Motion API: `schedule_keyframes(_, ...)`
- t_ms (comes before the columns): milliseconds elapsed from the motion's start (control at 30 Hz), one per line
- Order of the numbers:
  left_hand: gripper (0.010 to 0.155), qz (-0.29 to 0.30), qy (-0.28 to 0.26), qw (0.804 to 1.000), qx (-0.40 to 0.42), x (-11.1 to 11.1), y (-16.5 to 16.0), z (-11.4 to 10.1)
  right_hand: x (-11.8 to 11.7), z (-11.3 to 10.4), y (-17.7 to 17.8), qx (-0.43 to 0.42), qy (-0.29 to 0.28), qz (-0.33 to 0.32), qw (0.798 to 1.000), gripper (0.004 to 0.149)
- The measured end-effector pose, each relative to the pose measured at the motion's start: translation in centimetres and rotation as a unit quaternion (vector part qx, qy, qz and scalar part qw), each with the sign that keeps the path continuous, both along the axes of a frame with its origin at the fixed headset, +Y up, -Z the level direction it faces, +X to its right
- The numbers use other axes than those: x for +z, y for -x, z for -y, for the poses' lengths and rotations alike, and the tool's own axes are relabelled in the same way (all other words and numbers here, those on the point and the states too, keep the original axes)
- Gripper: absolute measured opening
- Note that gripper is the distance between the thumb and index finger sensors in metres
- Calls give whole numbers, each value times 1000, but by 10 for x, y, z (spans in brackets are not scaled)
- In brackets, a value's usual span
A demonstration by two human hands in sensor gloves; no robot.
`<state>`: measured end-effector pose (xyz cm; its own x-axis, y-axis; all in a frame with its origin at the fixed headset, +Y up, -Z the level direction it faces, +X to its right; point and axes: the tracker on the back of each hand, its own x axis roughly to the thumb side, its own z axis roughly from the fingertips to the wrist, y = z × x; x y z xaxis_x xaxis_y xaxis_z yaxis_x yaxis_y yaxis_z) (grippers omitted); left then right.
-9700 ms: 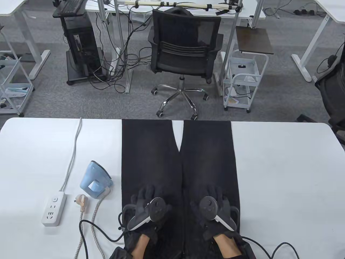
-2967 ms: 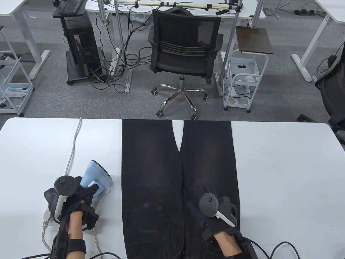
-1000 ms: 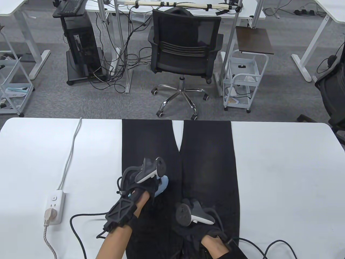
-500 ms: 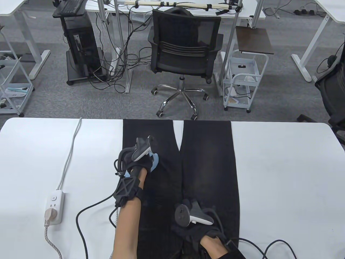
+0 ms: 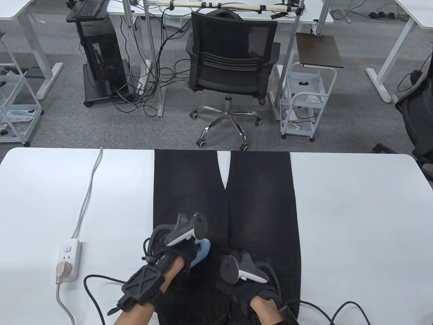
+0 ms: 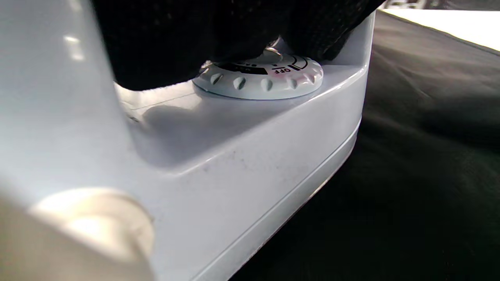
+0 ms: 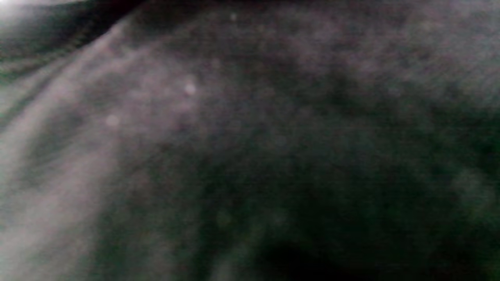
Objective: Iron trousers with electric iron on table
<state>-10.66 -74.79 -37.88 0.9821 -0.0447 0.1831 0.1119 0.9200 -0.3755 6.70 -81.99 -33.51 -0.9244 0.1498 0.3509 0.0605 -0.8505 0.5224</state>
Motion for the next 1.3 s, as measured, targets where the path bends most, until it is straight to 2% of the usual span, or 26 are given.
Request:
schedule_keyframes(133,49,19,27,998,45,40,2,4,-2,-1,-1,1,4,-1,1000,83)
schedule_keyframes(200,47,39,3,999,33,55,2,4,-2,-1,-1,-1,7,-1,1000,84)
schedule_keyframes(233,47,40,-15,999,27,60,1,3,-2,-1,-1,-2,9,0,1000,84)
schedule_keyframes(333,46,31,-20,999,22,55,0,3,-2,-1,-1,-4,6,-1,1000,84)
schedule_keyframes(400,46,17,-33,999,18,44,1,3,-3,-1,0,-5,7,0,1000,85)
schedule_keyframes(600,45,-36,-72,997,3,-8,5,3,-3,-1,3,-2,6,3,1000,86)
schedule_keyframes(700,47,-75,-41,996,-6,-47,9,2,-2,-1,4,2,8,1,1000,87)
schedule_keyframes(800,47,-110,-49,993,11,-77,17,3,-1,-1,5,0,7,1,1000,87)
schedule_keyframes(867,47,-123,-75,989,-17,-98,21,2,0,0,6,-1,8,0,1000,87)
schedule_keyframes(1033,47,-181,-56,982,10,-142,41,2,0,0,7,0,17,-3,1000,89)
schedule_keyframes(1167,49,-192,-51,980,23,-157,51,2,0,0,9,4,20,-4,1000,89)
schedule_keyframes(1267,47,-183,-64,981,5,-153,46,2,0,1,9,5,23,-5,1000,89)
schedule_keyframes(1300,46,-168,-52,984,6,-152,44,2,0,1,9,4,24,-4,1000,89)
